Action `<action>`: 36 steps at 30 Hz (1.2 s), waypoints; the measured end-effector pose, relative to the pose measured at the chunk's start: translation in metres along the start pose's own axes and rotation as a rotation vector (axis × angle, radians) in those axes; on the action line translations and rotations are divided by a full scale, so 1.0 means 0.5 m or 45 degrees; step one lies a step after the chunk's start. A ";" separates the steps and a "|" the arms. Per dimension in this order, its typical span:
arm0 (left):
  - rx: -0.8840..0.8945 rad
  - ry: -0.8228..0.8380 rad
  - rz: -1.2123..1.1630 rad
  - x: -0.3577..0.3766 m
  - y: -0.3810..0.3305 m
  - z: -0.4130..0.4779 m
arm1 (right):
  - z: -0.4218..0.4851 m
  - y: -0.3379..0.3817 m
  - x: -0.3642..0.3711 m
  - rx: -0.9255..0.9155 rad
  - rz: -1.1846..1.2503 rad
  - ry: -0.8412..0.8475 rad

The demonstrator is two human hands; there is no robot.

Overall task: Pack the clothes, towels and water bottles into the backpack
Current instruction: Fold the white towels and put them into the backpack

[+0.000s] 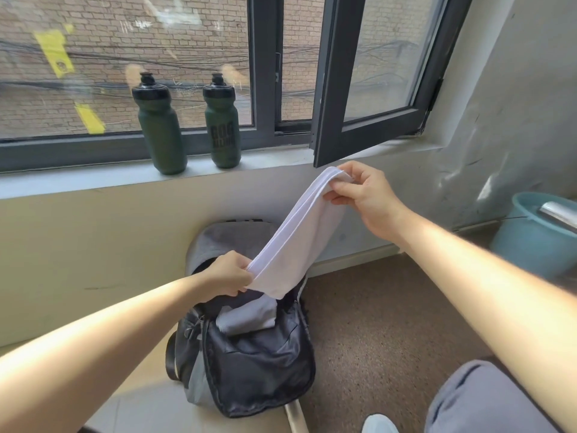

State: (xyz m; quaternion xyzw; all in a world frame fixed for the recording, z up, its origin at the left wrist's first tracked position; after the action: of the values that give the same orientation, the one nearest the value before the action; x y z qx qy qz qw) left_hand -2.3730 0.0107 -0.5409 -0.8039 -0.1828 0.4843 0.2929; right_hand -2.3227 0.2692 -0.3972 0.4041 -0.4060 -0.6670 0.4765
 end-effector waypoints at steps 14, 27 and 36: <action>-0.123 -0.048 -0.797 -0.071 -0.018 -0.005 | 0.010 -0.091 -0.128 0.133 -0.773 -0.377; 0.057 0.326 -1.056 -0.131 -0.063 -0.041 | 0.009 -0.092 -0.111 0.210 -0.609 -0.432; 0.138 -0.010 -1.000 -0.143 -0.041 -0.012 | -0.001 -0.093 -0.107 0.235 -0.658 -0.388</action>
State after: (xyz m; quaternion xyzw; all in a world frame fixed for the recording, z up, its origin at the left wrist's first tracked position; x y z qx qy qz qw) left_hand -2.4011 -0.0168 -0.4777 -0.6544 -0.4515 0.3474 0.4972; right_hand -2.3248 0.3308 -0.4325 0.4310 -0.4154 -0.7792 0.1860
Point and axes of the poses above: each hand's wrist, its own z-axis towards the middle knuckle, its own x-axis out of the palm, y = z × x, the point moved 5 cm from there along z, towards the middle knuckle, and after that the axes turned 4 degrees about -x, right-handed, at the moved point
